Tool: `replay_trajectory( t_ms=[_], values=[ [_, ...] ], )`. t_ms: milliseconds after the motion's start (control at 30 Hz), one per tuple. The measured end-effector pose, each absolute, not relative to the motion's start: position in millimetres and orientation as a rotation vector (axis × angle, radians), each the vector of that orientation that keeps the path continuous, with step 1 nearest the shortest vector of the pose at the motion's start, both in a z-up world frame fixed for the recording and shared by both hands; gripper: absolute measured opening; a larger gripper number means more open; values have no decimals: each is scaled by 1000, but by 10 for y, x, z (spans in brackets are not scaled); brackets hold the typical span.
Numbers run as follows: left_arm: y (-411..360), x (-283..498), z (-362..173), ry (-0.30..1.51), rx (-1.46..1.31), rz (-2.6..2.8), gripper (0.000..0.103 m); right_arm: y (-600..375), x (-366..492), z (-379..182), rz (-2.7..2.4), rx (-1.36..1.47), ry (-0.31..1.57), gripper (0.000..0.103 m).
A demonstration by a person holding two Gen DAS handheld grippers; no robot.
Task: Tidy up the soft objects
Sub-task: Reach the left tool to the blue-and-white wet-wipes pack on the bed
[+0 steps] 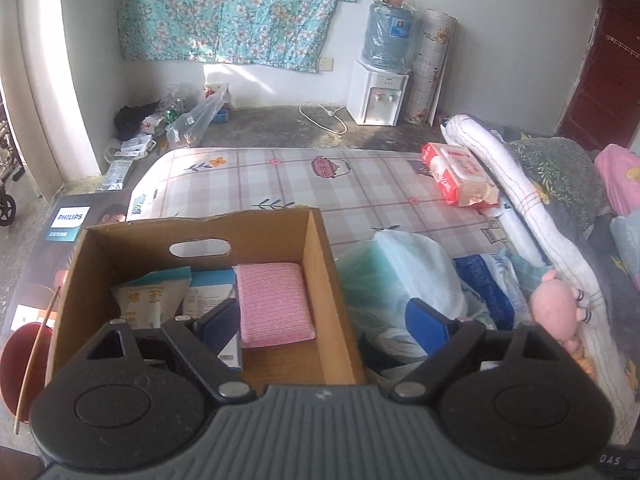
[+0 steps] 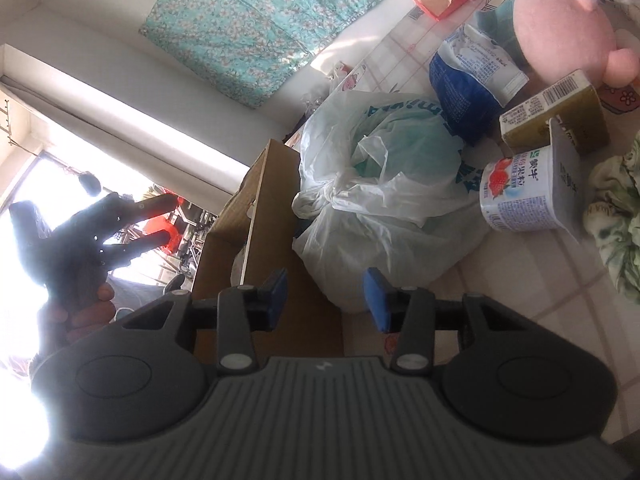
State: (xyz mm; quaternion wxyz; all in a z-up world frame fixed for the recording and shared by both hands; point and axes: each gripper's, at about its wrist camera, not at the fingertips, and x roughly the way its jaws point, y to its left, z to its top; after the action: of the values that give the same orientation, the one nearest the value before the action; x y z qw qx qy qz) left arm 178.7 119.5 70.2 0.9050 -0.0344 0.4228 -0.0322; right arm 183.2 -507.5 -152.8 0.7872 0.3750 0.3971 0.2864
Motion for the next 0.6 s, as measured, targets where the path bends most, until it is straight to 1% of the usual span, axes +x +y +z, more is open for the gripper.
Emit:
replay_trajectory(
  t_ms=[333,600],
  values=[
    [245,2154,576,990,-118,-204,91,-5450,2001,-1587,559,853,800,42],
    [-384,2566,338,1035,-90,-280,89,-5526,2432,-1566,472,773,764,42]
  ],
)
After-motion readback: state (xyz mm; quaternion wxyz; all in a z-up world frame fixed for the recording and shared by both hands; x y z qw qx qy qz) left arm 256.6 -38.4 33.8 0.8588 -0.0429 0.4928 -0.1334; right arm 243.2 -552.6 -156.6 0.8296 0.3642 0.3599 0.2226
